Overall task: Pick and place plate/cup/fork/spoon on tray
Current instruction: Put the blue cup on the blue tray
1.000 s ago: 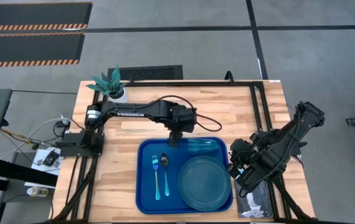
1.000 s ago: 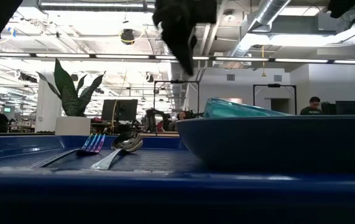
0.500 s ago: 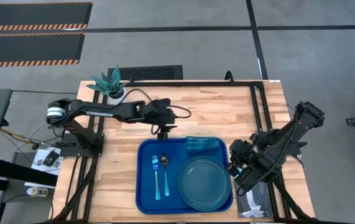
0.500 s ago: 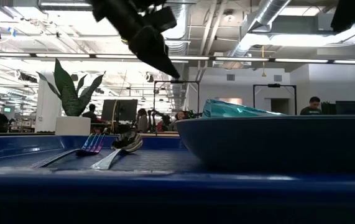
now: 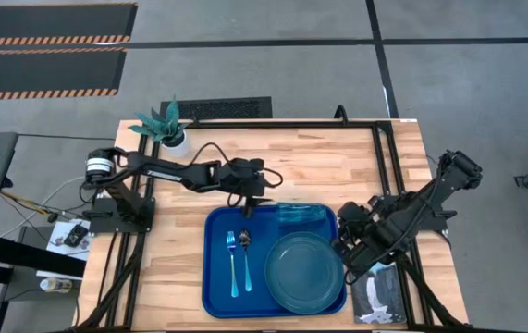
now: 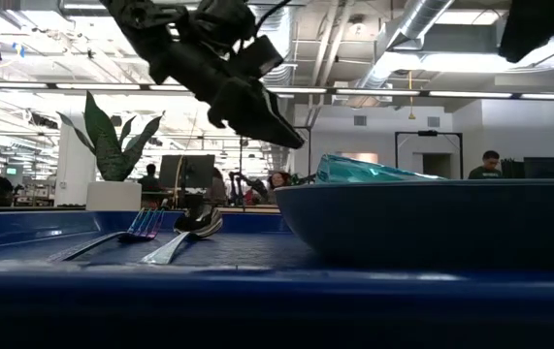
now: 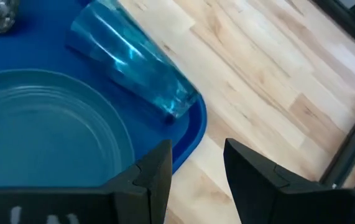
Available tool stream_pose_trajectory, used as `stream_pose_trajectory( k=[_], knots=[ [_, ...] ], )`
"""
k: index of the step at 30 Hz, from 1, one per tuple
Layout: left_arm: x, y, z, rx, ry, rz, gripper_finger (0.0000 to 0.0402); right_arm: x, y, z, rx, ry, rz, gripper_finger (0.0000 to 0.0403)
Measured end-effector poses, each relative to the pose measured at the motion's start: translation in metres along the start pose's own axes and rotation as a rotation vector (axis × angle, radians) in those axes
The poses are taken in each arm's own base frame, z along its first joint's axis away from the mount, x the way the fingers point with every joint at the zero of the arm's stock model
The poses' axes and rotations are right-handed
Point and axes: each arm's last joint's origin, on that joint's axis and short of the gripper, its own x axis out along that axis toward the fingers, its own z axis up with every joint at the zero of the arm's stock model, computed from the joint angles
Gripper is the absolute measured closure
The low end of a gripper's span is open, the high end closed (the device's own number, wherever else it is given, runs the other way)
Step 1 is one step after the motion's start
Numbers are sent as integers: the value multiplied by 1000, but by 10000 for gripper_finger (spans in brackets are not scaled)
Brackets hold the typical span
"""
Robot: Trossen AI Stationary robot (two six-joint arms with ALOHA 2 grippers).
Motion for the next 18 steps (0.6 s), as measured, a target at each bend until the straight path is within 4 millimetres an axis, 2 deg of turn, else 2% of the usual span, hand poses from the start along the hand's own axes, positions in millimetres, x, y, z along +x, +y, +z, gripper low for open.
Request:
stream_pose_trajectory(
  k=[9,11,18],
  knots=[
    [11,-6,-5,5,-18,-101,224,-2,2,-4,-14,11,21,234],
    [18,-6,-3,15,-66,-103,224,-2,2,-4,-14,12,21,234],
    [27,-8,-9,8,-63,-97,224,-3,2,-4,-12,18,29,234]
  ],
)
